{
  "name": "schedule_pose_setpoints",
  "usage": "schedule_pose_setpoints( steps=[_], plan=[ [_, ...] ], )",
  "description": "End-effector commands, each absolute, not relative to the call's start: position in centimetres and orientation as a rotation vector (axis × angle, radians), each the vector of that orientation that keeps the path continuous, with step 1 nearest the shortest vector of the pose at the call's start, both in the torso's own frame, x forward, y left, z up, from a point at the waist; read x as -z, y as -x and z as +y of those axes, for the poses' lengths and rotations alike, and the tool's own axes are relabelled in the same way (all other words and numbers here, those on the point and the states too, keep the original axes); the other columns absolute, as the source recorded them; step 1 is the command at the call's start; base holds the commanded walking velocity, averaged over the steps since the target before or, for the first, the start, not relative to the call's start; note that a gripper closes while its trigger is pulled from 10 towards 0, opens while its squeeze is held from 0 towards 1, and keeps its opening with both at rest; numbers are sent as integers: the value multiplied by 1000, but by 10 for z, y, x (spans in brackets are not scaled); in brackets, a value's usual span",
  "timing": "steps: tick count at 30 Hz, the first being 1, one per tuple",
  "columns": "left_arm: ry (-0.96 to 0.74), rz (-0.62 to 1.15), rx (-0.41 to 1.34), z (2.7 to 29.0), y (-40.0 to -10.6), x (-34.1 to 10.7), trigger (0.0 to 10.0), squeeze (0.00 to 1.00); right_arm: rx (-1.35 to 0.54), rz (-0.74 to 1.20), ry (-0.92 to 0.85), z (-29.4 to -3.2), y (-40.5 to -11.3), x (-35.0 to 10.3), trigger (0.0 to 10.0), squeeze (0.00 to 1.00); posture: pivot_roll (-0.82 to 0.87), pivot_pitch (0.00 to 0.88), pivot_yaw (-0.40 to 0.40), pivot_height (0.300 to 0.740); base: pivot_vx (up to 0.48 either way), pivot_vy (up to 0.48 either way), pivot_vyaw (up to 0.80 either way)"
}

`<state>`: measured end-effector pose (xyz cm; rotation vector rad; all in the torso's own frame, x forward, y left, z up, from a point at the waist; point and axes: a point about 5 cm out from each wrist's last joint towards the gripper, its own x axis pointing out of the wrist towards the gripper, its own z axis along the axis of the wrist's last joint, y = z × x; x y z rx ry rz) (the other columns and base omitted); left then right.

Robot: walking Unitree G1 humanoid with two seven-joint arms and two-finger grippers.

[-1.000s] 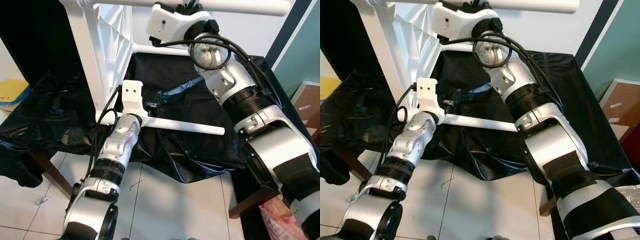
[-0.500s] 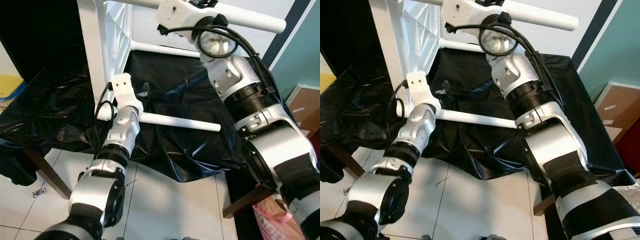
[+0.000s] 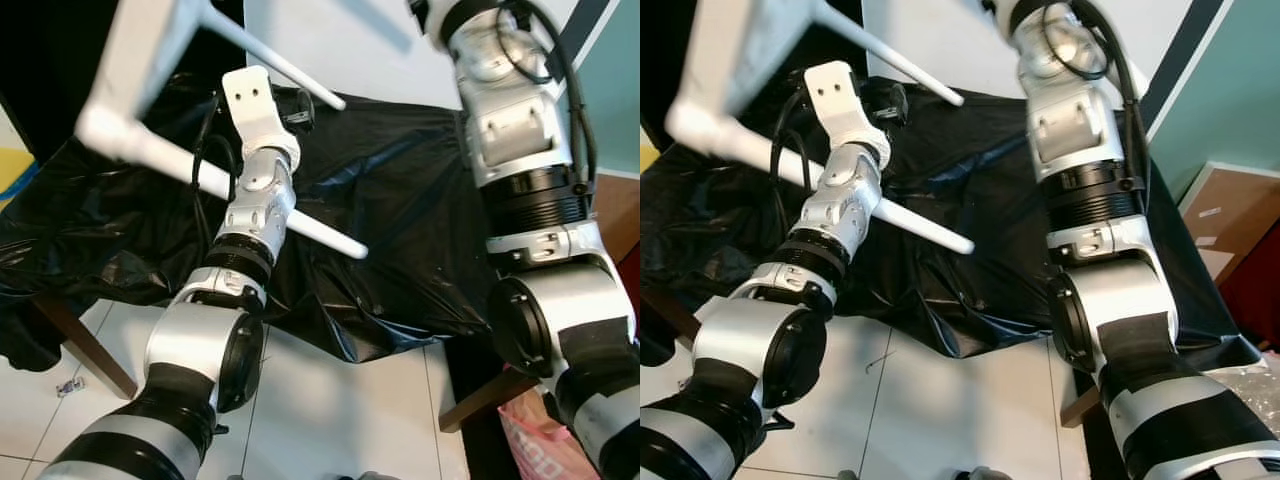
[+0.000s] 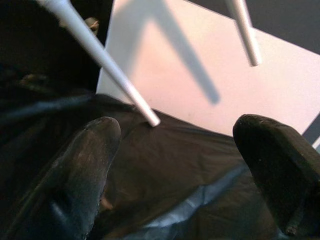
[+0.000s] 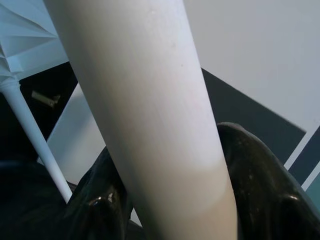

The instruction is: Building children table

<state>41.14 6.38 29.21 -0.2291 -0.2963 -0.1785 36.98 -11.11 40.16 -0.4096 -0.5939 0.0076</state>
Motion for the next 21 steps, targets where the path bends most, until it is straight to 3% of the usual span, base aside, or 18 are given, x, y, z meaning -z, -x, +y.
schedule_pose_setpoints(
  steps=[1, 11, 13, 21],
  plan=[
    [182, -346, 269, 50, -409, -305, 10000, 0, 52, -558, 268, -136, -371, -394, 10000, 0, -68, 35, -43, 740, 0, 0, 0],
    [147, -345, 288, 48, -410, -305, 10000, 0, 165, -459, 227, -169, -373, -359, 10000, 0, -55, 48, -31, 740, 0, 0, 0],
    [134, -355, 301, 47, -409, -307, 10000, 0, 232, -435, 178, -189, -371, -343, 10000, 0, -48, 55, -21, 740, 0, 0, 0],
    [126, -370, 327, 43, -407, -309, 10000, 0, 308, -419, 175, -211, -368, -325, 10000, 0, -44, 59, -5, 740, 0, 0, 0]
  ],
)
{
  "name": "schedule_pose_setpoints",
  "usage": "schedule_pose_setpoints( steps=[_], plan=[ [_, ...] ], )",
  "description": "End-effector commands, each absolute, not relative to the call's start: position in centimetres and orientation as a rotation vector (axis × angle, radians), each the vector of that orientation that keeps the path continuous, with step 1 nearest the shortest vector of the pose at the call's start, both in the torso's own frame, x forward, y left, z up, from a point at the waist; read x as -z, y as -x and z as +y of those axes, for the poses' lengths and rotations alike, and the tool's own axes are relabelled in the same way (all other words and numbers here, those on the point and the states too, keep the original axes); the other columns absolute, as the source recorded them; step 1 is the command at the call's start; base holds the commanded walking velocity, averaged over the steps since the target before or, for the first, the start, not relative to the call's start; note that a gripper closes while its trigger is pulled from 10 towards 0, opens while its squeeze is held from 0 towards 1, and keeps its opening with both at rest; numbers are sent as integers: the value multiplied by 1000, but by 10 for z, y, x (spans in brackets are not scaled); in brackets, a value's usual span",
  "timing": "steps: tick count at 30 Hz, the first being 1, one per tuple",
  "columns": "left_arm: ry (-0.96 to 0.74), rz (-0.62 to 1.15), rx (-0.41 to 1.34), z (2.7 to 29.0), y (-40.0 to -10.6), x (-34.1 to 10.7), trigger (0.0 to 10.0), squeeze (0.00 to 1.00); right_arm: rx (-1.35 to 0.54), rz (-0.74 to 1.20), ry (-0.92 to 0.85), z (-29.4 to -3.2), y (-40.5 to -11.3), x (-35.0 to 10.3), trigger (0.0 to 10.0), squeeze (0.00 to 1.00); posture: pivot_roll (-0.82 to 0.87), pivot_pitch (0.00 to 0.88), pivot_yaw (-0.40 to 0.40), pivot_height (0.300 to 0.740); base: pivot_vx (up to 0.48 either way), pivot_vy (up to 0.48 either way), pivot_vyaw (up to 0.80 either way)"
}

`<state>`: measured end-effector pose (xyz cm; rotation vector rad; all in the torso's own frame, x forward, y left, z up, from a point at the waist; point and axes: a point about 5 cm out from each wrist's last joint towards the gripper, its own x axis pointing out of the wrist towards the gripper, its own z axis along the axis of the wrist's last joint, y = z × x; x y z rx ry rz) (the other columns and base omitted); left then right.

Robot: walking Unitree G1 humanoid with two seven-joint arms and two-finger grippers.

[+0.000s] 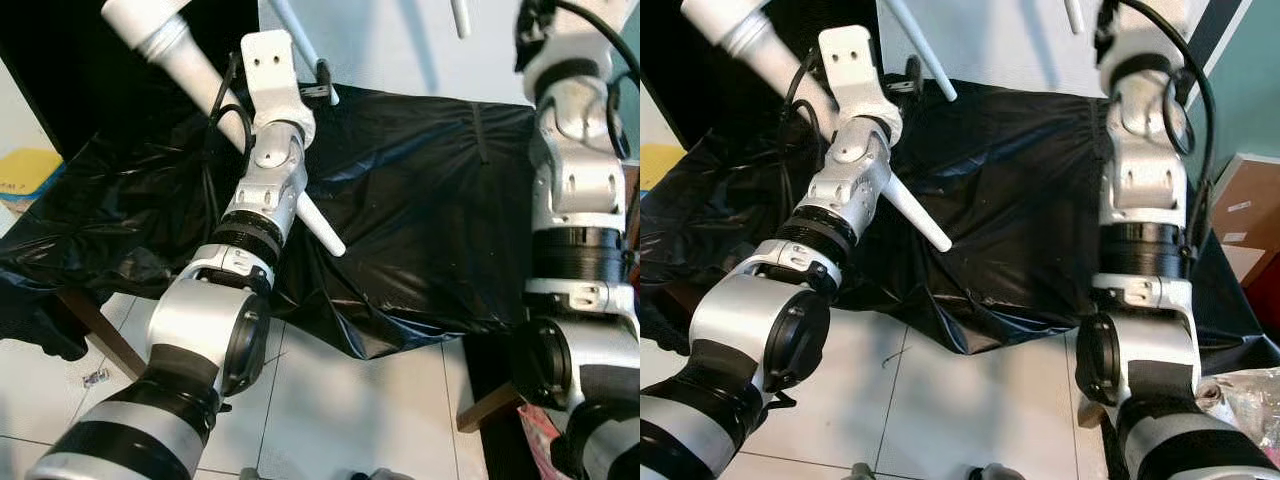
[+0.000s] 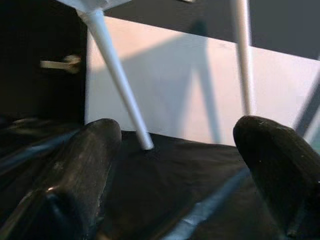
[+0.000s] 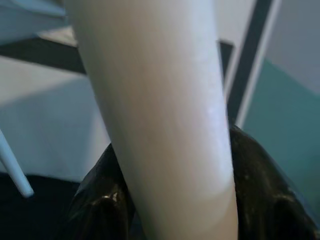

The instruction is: Building children table

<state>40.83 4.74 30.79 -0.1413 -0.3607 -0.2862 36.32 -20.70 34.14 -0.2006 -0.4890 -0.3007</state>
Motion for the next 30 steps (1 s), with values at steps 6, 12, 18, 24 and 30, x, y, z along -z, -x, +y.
schedule_pose_setpoints(
  steps=[6, 12, 18, 24, 30],
  plan=[
    [131, -371, 349, 37, -405, -308, 10000, 0, 334, -405, 187, -219, -367, -316, 10000, 0, -43, 59, -1, 740, 0, 0, 0],
    [122, -382, 365, 33, -403, -308, 10000, 0, 336, -390, 178, -221, -368, -308, 10000, 0, -42, 62, -1, 740, 0, 0, 0],
    [112, -389, 426, 26, -399, -304, 10000, 0, 337, -340, 140, -220, -368, -282, 10000, 0, -43, 63, -1, 740, 0, 0, 0],
    [85, -403, 571, 16, -387, -294, 10000, 0, 336, -283, 76, -216, -362, -245, 10000, 0, -22, 63, -2, 740, 0, 0, 0],
    [36, -384, 726, 14, -367, -267, 10000, 0, 313, -276, 34, -209, -349, -220, 10000, 1000, -17, 66, 8, 740, 0, 0, 0]
  ],
)
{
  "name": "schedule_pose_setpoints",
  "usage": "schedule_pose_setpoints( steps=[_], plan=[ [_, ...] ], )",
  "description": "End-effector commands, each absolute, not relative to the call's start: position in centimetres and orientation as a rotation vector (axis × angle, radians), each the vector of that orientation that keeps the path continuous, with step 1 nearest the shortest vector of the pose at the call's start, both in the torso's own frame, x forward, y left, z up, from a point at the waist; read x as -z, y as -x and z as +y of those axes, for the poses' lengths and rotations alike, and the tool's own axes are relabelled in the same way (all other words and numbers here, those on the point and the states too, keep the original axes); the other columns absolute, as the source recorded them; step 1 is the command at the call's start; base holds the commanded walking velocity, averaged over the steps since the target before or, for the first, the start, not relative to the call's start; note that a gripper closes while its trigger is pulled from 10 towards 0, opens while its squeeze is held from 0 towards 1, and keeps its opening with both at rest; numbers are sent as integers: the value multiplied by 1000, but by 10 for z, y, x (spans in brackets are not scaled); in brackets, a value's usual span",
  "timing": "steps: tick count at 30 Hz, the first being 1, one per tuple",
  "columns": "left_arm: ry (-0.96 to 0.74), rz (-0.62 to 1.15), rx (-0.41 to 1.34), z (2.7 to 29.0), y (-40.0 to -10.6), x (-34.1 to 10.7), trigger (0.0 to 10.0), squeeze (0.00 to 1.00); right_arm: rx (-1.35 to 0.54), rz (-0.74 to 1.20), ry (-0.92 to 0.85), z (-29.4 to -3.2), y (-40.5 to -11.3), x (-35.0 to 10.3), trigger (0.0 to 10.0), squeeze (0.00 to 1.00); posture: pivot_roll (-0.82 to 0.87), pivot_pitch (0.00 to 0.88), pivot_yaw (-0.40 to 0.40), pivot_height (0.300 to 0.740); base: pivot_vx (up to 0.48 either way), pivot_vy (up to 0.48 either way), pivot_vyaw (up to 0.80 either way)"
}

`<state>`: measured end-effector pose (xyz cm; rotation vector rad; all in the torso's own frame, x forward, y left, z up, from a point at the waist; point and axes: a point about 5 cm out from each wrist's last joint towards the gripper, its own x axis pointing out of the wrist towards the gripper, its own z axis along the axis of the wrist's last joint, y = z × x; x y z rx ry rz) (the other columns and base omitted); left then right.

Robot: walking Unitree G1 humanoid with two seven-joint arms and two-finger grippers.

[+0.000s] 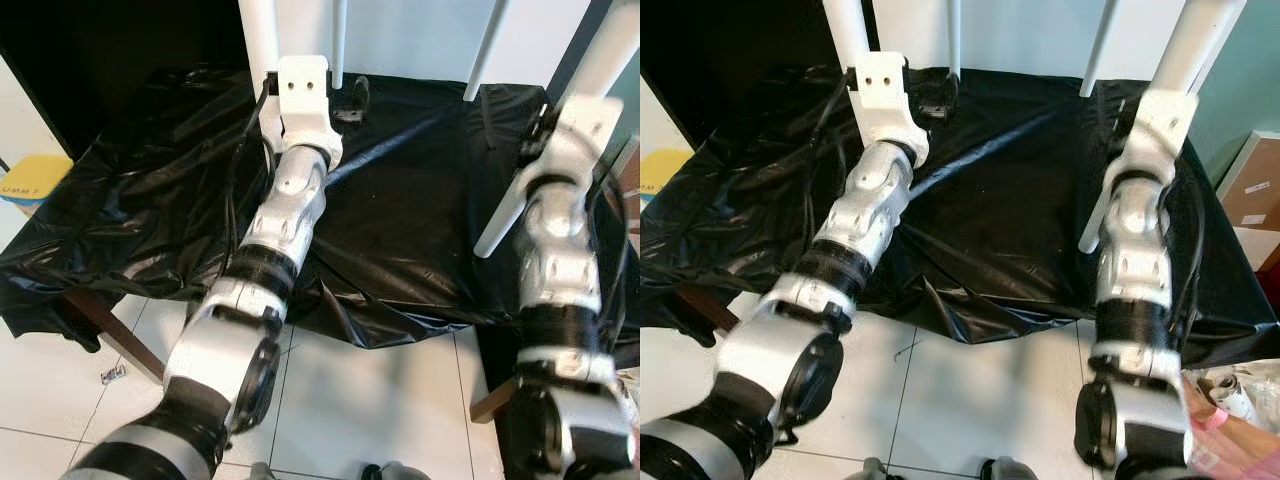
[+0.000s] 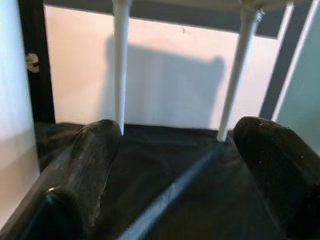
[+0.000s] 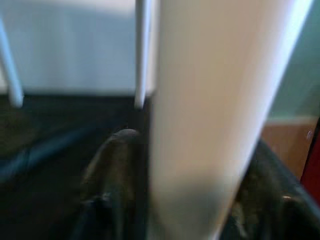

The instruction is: Building children table

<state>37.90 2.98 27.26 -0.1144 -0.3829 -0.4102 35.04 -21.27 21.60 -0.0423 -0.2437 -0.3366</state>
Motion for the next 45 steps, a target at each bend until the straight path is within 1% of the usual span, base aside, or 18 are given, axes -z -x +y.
schedule_pose_setpoints(
  steps=[1, 10, 11, 13, 15, 16, 18, 20, 27, 30, 31, 32, 34, 38, 40, 42, 43, 45],
  plan=[
    [17, -374, 758, 17, -360, -258, 10000, 0, 301, -273, 17, -207, -345, -214, 10000, 1000, -18, 67, 11, 740, 0, 0, 0],
    [-8, -350, 801, 30, -340, -236, 10000, 0, 292, -308, 0, -207, -330, -204, 10000, 1000, -10, 69, 15, 740, 0, 0, 0],
    [-9, -343, 796, 35, -333, -230, 10000, 0, 298, -322, 1, -207, -322, -200, 10000, 0, -5, 70, 15, 740, 0, 0, 0],
    [-9, -343, 796, 35, -333, -230, 10000, 0, 298, -322, 1, -207, -322, -200, 10000, 0, -5, 70, 15, 740, 0, 0, 0],
    [-11, -330, 784, 43, -322, -221, 10000, 0, 308, -334, 4, -206, -308, -192, 10000, 0, -2, 72, 16, 740, 0, 0, 0],
    [-11, -330, 784, 43, -322, -221, 10000, 0, 308, -334, 4, -206, -308, -192, 10000, 0, -2, 72, 16, 740, 0, 0, 0],
    [-29, -306, 753, 52, -310, -208, 10000, 0, 317, -336, 6, -205, -293, -183, 10000, 0, -2, 74, 20, 740, 0, 0, 0],
    [-35, -296, 742, 56, -305, -204, 10000, 0, 321, -339, 5, -205, -288, -180, 10000, 0, -2, 74, 20, 740, 0, 0, 0],
    [-32, -226, 714, 71, -283, -185, 10000, 0, 192, -321, -7, -189, -269, -165, 10000, 0, -8, 79, 28, 740, 0, 0, 0],
    [-41, -167, 686, 79, -274, -170, 10000, 0, 28, -266, -14, -173, -261, -150, 10000, 0, -6, 84, 26, 740, 0, 0, 0],
    [-41, -167, 686, 79, -274, -170, 10000, 0, 28, -266, -14, -173, -261, -150, 10000, 0, -6, 84, 26, 740, 0, 0, 0],
    [-45, -152, 677, 81, -271, -166, 10000, 0, -21, -249, -16, -169, -259, -145, 10000, 0, -5, 84, 25, 740, 0, 0, 0],
    [-45, -152, 677, 81, -271, -166, 10000, 0, -21, -249, -16, -169, -259, -145, 10000, 0, -5, 84, 25, 740, 0, 0, 0],
    [-84, -95, 660, 88, -254, -146, 10000, 0, -275, -176, -9, -149, -243, -126, 10000, 0, 8, 91, 13, 740, 0, 0, 0],
    [-84, -95, 660, 88, -254, -146, 10000, 0, -275, -176, -9, -149, -243, -126, 10000, 0, 8, 91, 13, 740, 0, 0, 0],
    [-97, -58, 661, 92, -246, -137, 10000, 0, -391, -129, -18, -145, -237, -117, 10000, 0, 18, 93, 2, 740, 0, 0, 0],
    [-97, -58, 661, 92, -246, -137, 10000, 0, -391, -129, -18, -145, -237, -117, 10000, 0, 18, 93, 2, 740, 0, 0, 0],
    [-87, -21, 672, 96, -235, -131, 10000, 0, -501, -84, -31, -143, -230, -111, 10000, 0, 23, 93, -5, 740, 0, 0, 0]
  ],
)
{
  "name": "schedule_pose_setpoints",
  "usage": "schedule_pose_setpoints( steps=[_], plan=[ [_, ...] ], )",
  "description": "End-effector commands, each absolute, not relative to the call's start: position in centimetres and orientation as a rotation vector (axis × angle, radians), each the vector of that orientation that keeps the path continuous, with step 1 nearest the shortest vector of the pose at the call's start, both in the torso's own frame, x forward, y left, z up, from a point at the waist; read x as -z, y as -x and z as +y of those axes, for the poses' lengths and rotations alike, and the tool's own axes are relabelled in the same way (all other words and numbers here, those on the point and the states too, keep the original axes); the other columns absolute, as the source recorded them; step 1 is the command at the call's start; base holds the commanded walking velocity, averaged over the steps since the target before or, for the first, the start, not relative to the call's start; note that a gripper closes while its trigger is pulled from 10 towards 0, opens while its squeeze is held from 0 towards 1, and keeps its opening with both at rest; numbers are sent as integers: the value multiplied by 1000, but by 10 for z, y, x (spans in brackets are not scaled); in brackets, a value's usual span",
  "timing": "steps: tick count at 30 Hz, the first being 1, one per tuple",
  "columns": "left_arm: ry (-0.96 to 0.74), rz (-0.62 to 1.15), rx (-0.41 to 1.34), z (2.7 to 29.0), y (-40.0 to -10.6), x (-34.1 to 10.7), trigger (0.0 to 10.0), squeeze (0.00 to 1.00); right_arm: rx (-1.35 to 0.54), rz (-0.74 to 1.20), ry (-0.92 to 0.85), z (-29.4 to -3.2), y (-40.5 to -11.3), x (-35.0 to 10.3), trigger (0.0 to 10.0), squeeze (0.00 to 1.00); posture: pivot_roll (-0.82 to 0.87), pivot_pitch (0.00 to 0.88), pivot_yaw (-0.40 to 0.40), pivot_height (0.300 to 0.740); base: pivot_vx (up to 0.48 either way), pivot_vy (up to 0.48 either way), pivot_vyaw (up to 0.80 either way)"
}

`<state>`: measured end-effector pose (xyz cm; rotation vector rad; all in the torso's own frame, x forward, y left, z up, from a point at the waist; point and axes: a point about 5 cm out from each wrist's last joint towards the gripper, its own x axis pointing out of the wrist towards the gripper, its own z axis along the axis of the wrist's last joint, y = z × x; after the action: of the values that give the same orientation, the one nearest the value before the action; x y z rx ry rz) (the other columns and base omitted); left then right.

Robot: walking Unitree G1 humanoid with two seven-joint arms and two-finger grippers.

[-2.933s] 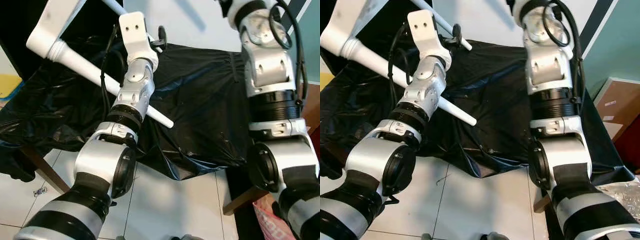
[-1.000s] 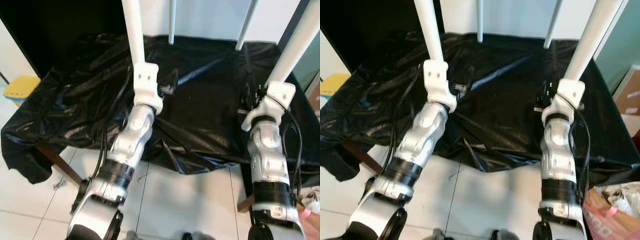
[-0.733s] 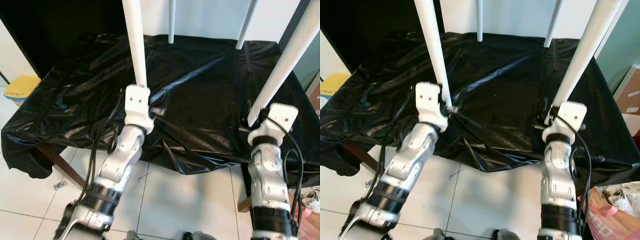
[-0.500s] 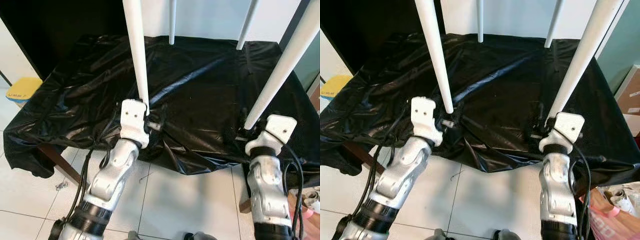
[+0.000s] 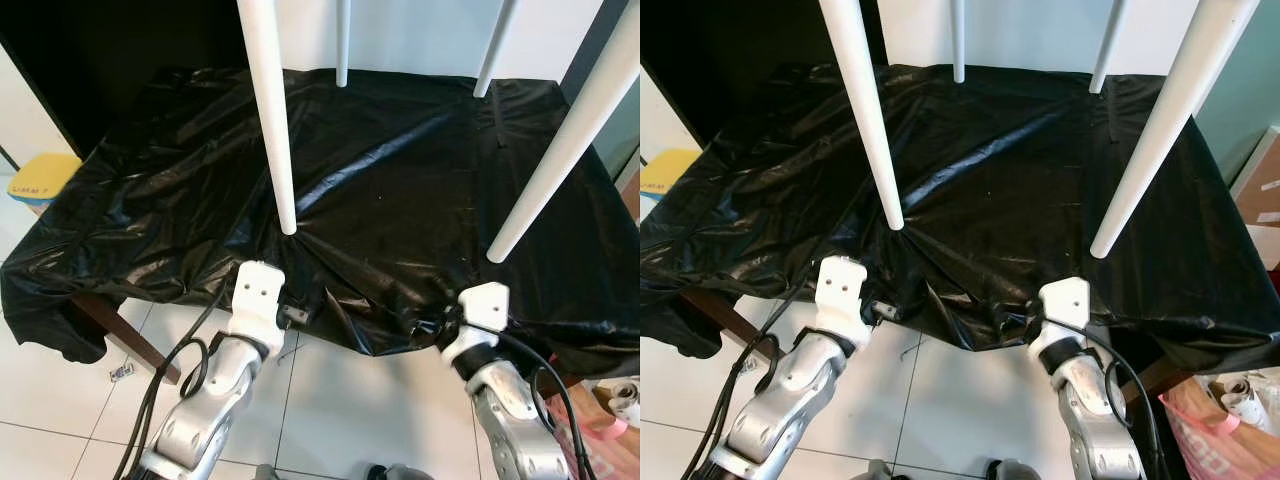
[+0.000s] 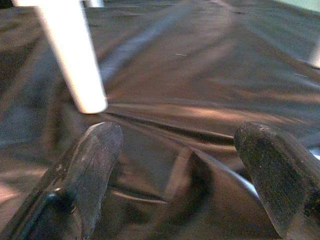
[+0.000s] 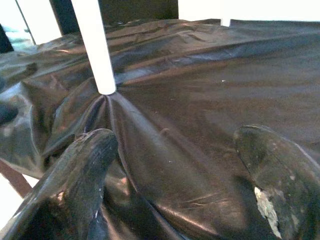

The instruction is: Building children table

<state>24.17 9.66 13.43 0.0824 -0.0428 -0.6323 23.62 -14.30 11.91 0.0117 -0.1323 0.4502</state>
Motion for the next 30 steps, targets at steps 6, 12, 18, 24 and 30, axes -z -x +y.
schedule_pose_setpoints(
  steps=[6, 12, 18, 24, 30],
  plan=[
    [-33, 42, 699, 103, -219, -123, 10000, 0, -644, -32, -23, -144, -221, -105, 10000, 0, 29, 91, -15, 740, 0, 0, 0],
    [-44, 98, 677, 114, -202, -108, 10000, 0, -815, 87, 0, -149, -210, -90, 10000, 0, 44, 93, -35, 740, 0, 0, 0],
    [-74, 195, 672, 120, -187, -86, 10000, 0, -888, 192, 13, -158, -202, -71, 10000, 0, 60, 89, -49, 740, 0, 0, 0],
    [-72, 361, 546, 132, -178, -47, 10000, 0, -780, 303, -18, -175, -201, -38, 10000, 0, 73, 75, -53, 740, 0, 0, 0],
    [49, 554, 249, 151, -189, 20, 10000, 0, -532, 496, -69, -185, -205, 19, 10000, 0, 90, 45, -50, 740, 0, 0, 0]
  ],
)
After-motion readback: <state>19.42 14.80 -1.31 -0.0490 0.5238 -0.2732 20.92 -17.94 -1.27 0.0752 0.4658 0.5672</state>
